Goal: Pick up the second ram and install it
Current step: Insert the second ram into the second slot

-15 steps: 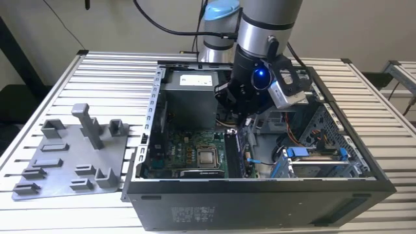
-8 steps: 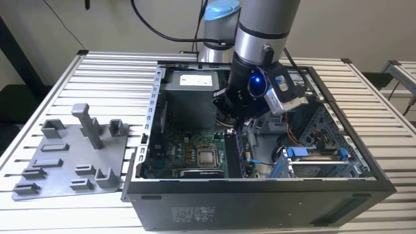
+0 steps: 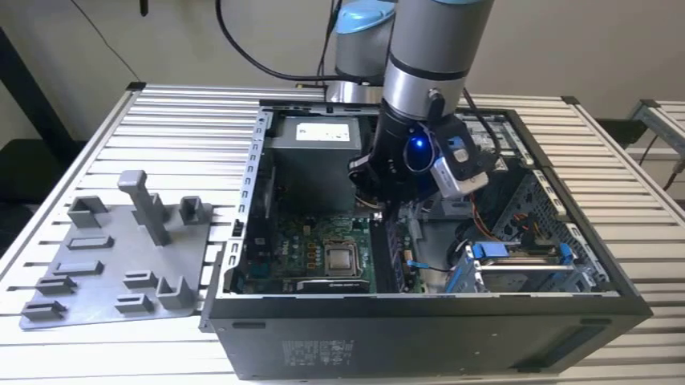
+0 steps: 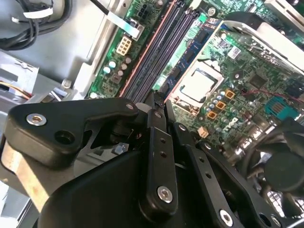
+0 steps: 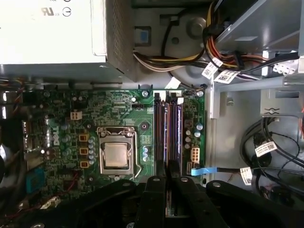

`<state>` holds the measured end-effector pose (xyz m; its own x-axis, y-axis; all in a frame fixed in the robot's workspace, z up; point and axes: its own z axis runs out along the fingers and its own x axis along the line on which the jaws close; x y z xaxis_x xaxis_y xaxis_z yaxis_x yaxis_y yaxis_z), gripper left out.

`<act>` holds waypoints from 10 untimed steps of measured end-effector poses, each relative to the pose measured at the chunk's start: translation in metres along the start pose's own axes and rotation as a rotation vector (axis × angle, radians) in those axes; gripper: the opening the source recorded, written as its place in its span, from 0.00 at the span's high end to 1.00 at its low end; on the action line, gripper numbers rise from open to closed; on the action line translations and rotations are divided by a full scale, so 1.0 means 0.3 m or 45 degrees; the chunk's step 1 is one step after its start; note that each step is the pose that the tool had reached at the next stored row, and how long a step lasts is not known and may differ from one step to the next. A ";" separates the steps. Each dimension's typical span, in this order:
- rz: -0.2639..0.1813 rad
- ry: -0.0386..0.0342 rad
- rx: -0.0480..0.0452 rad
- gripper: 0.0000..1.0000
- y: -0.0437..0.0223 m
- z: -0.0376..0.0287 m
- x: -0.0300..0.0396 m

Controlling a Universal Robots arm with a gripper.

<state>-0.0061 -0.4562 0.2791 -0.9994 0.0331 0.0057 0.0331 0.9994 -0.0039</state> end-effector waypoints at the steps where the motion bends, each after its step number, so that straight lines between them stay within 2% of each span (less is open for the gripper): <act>1: 0.000 -0.0001 0.000 0.86 0.000 0.006 0.000; 10: 0.005 0.0000 0.000 0.86 0.000 0.061 0.000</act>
<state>-0.0064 -0.4562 0.2608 -0.9993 0.0370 0.0056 0.0369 0.9993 -0.0037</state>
